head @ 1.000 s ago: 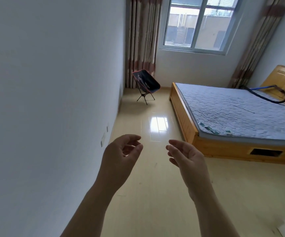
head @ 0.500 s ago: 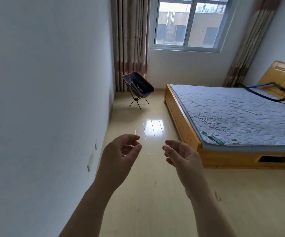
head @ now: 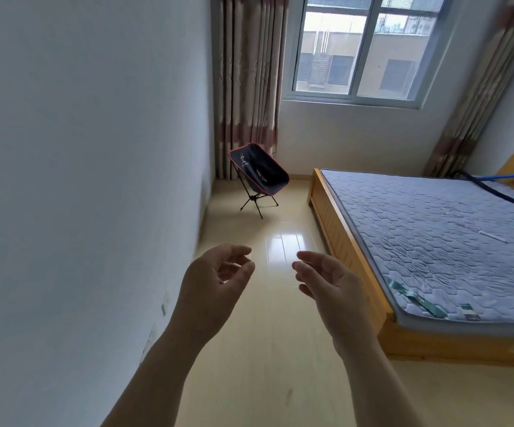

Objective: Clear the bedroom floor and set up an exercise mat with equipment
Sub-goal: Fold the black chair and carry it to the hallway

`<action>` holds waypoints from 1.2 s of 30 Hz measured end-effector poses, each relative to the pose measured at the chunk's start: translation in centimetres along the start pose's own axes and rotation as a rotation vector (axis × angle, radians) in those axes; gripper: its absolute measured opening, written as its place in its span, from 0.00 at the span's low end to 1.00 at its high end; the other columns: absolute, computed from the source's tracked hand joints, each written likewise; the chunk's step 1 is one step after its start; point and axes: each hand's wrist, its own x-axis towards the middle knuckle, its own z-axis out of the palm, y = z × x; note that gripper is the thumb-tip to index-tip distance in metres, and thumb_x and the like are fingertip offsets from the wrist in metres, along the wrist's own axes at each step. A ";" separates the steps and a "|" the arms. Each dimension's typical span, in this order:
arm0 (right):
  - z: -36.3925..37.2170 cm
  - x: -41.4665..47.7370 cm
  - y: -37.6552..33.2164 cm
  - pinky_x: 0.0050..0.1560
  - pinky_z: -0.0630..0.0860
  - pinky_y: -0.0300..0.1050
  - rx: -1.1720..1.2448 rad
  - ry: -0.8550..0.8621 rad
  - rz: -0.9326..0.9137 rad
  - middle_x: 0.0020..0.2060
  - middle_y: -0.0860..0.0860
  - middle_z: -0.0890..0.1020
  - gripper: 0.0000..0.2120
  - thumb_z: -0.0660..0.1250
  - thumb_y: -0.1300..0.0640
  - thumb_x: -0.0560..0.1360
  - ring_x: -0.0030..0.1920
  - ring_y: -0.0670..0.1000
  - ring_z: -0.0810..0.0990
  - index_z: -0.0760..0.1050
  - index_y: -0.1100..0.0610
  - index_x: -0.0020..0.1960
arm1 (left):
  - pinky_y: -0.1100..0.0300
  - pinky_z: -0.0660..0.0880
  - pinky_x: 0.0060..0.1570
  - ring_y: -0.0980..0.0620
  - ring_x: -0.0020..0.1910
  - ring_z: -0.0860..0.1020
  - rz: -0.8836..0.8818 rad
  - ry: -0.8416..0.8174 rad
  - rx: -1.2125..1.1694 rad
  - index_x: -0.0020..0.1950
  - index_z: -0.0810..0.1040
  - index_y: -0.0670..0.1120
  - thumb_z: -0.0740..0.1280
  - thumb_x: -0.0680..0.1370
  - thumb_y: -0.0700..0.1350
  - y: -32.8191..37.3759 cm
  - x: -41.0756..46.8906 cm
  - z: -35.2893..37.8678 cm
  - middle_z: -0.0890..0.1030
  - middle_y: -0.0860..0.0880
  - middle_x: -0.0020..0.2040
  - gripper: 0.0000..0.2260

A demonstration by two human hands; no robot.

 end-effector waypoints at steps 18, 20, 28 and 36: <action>11.0 30.6 5.5 0.55 0.81 0.51 -0.019 0.095 0.060 0.43 0.44 0.85 0.07 0.70 0.54 0.74 0.46 0.46 0.84 0.80 0.43 0.50 | 0.72 0.75 0.41 0.61 0.41 0.80 0.006 -0.098 -0.058 0.51 0.81 0.53 0.71 0.74 0.43 -13.4 32.3 3.3 0.82 0.60 0.40 0.08; 11.6 34.6 6.4 0.55 0.81 0.51 -0.018 0.089 0.059 0.43 0.45 0.85 0.07 0.70 0.54 0.74 0.46 0.46 0.84 0.80 0.44 0.49 | 0.73 0.74 0.41 0.62 0.42 0.80 0.017 -0.086 -0.050 0.51 0.81 0.52 0.71 0.74 0.43 -14.6 36.1 4.3 0.83 0.58 0.40 0.08; 12.2 51.9 7.9 0.56 0.80 0.54 0.018 0.064 0.019 0.43 0.48 0.85 0.07 0.70 0.56 0.75 0.47 0.49 0.83 0.80 0.44 0.49 | 0.73 0.74 0.41 0.61 0.41 0.80 0.012 -0.061 -0.031 0.51 0.81 0.53 0.71 0.74 0.42 -17.0 51.5 9.5 0.83 0.55 0.42 0.08; 13.7 65.4 10.7 0.56 0.80 0.53 0.015 0.028 0.043 0.44 0.48 0.85 0.07 0.70 0.57 0.75 0.48 0.48 0.83 0.80 0.45 0.49 | 0.74 0.73 0.42 0.62 0.42 0.80 -0.032 -0.034 -0.025 0.52 0.81 0.52 0.70 0.75 0.43 -21.4 64.0 13.4 0.83 0.56 0.42 0.08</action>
